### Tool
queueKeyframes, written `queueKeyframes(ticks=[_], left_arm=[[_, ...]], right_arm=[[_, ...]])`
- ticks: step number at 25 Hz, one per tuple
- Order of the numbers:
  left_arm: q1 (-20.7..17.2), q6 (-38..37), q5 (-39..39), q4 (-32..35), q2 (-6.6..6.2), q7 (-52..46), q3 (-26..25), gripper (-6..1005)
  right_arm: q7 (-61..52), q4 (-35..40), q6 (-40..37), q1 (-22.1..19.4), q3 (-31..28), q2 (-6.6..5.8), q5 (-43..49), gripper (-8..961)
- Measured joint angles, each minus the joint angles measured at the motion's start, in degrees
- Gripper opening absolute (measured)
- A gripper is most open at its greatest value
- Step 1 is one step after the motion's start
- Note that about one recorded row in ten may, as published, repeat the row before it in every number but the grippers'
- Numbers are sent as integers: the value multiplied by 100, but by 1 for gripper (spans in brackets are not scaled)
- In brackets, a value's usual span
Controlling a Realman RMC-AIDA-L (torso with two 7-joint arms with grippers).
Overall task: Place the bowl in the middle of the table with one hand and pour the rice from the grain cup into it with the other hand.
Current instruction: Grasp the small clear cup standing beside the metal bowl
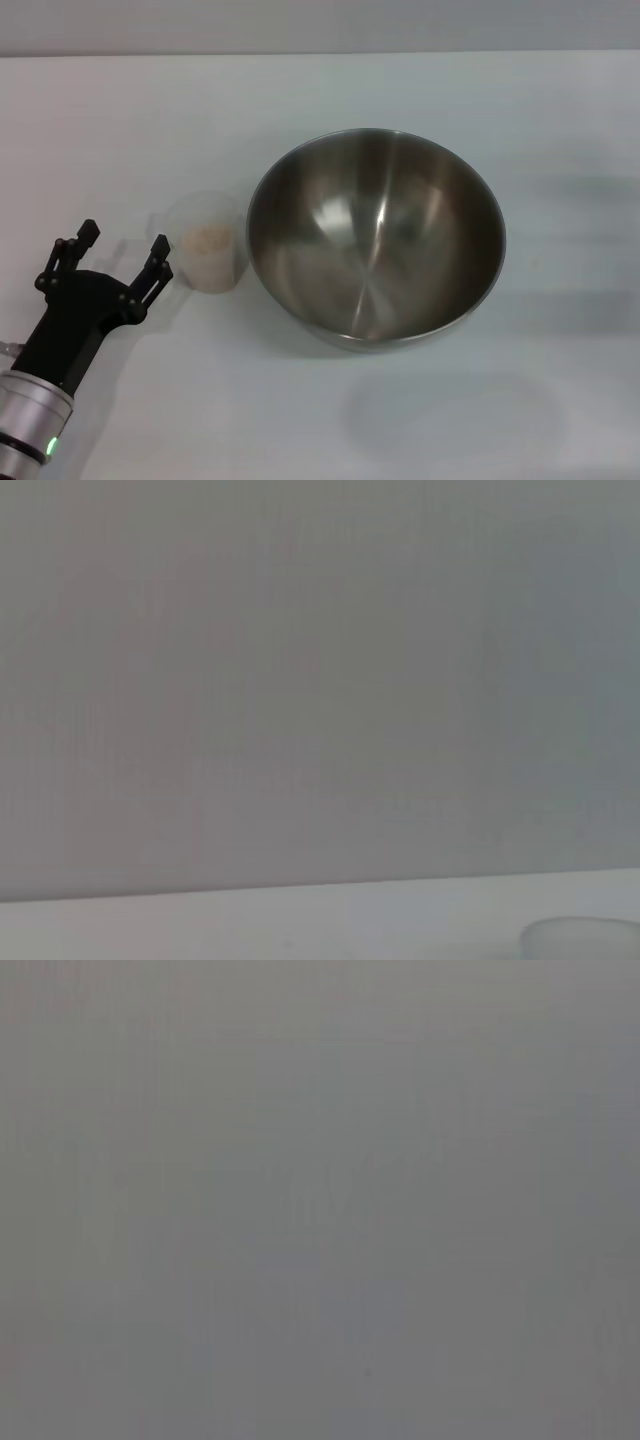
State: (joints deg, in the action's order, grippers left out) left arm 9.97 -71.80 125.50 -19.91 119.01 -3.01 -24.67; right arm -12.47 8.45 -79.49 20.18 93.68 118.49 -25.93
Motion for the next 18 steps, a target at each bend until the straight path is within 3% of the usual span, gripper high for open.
queueKeyframes(ticks=[18], left_arm=[[339, 331, -27, 207, -1, 2, -178, 864]], right_arm=[[-48, 37, -6, -23, 0, 19, 0, 492]])
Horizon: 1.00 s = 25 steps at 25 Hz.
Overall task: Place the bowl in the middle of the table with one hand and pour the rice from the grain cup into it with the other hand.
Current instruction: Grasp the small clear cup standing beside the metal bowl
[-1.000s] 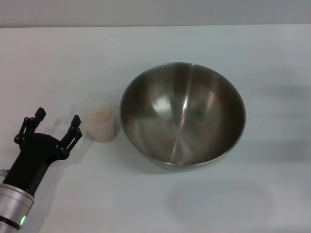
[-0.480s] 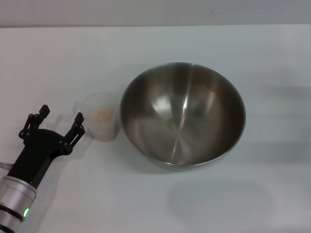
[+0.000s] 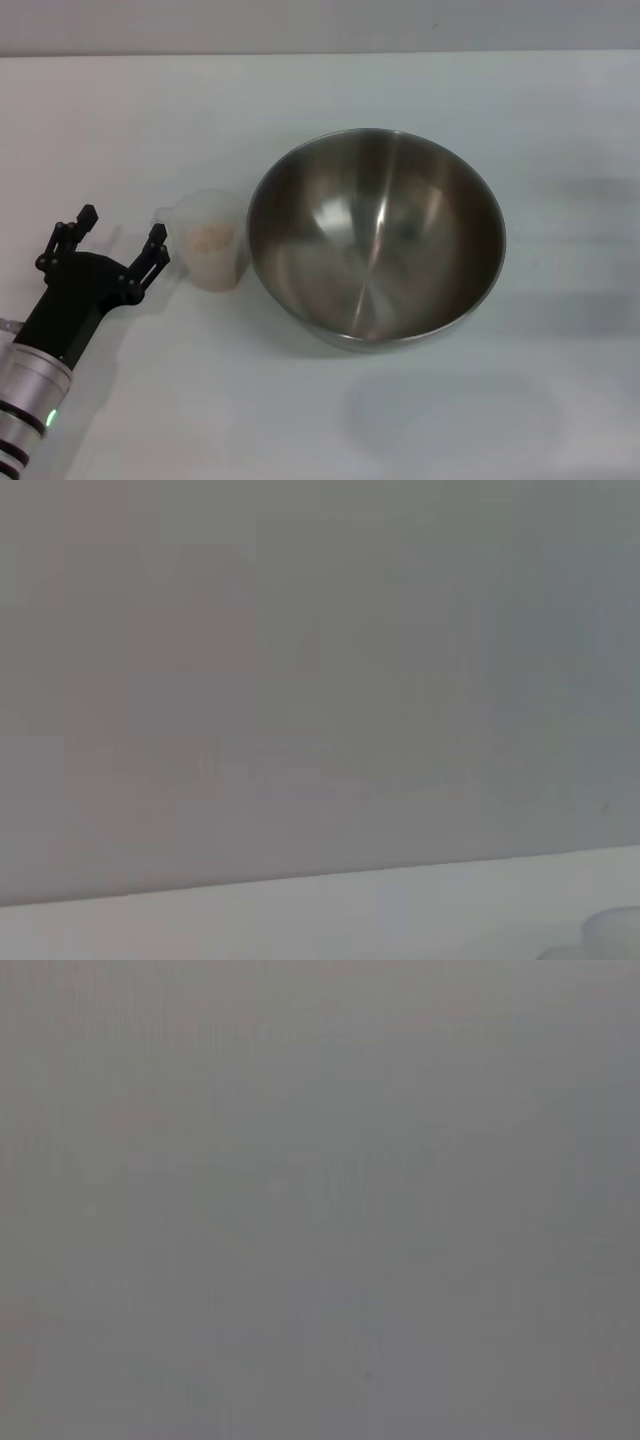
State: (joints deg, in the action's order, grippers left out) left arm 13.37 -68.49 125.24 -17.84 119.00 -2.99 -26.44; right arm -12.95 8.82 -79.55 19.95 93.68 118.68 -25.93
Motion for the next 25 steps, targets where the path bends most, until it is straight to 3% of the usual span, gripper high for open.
queueKeyframes(ticks=[21, 25], left_arm=[[274, 423, 1, -14, 9, 0, -215, 864], [280, 437, 5, -64, 10, -7, -202, 763]], right_arm=[[-6, 48, 15, 62, 0, 6, 0, 492], [-6, 53, 12, 62, 0, 6, 16, 492]])
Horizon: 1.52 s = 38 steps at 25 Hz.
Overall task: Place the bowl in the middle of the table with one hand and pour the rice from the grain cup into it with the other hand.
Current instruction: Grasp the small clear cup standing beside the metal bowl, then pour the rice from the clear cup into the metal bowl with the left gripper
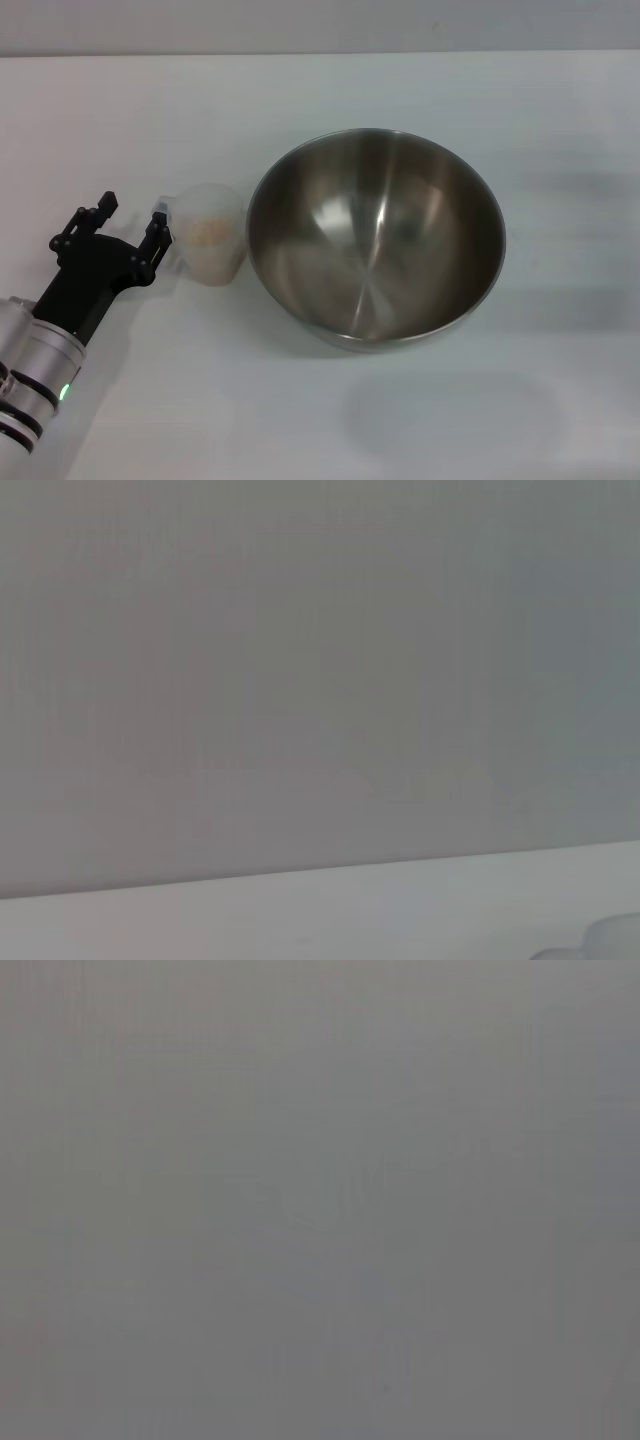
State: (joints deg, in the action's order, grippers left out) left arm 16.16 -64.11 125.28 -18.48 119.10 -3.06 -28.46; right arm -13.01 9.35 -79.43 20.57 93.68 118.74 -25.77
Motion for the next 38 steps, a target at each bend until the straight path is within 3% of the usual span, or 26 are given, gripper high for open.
queueKeyframes(ticks=[7, 17, 23, 29, 38], left_arm=[[15, 1, 13, -89, 7, -39, 33, 509], [42, 1, 5, -207, 9, -40, 45, 273], [70, -66, 8, -265, 8, -29, 18, 40], [186, -411, 5, -262, 9, 132, -54, 25], [582, -1242, 30, -288, 9, 1967, -152, 32]], right_arm=[[0, 14, -5, 15, 1, 0, 22, 492], [0, 14, -11, 53, 12, 0, 29, 492], [-72, 19, -12, 60, 22, 6, 28, 492], [-81, 23, -12, 54, 8, 9, 28, 492], [-62, 23, -12, 61, 0, 1, 1, 492]])
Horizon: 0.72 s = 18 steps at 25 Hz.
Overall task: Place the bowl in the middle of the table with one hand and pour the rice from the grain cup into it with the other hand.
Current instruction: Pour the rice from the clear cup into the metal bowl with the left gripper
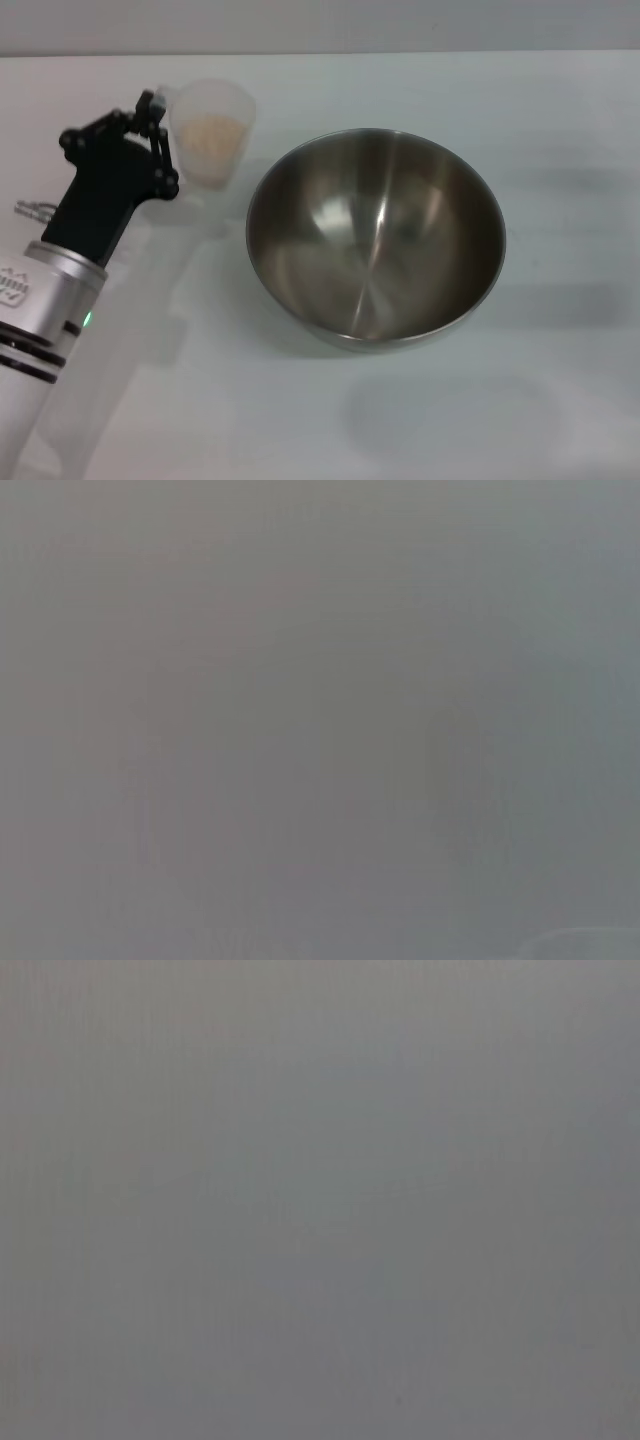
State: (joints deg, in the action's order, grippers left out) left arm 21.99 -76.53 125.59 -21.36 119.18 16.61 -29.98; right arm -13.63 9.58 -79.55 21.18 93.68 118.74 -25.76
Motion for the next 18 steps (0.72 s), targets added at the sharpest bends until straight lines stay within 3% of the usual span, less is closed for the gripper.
queueKeyframes(ticks=[6, 7, 18], left_arm=[[280, -470, 58, -3, 0, 1193, 41, 37], [415, -591, 250, 1, -1, 1887, 70, 38], [587, -443, 1330, -7, -1, 4630, 103, 46]], right_arm=[[27, 16, 1, 44, -2, -14, -6, 492], [27, 18, 1, 67, -7, -15, -8, 492], [26, 46, 1, 88, -9, -19, -8, 492]])
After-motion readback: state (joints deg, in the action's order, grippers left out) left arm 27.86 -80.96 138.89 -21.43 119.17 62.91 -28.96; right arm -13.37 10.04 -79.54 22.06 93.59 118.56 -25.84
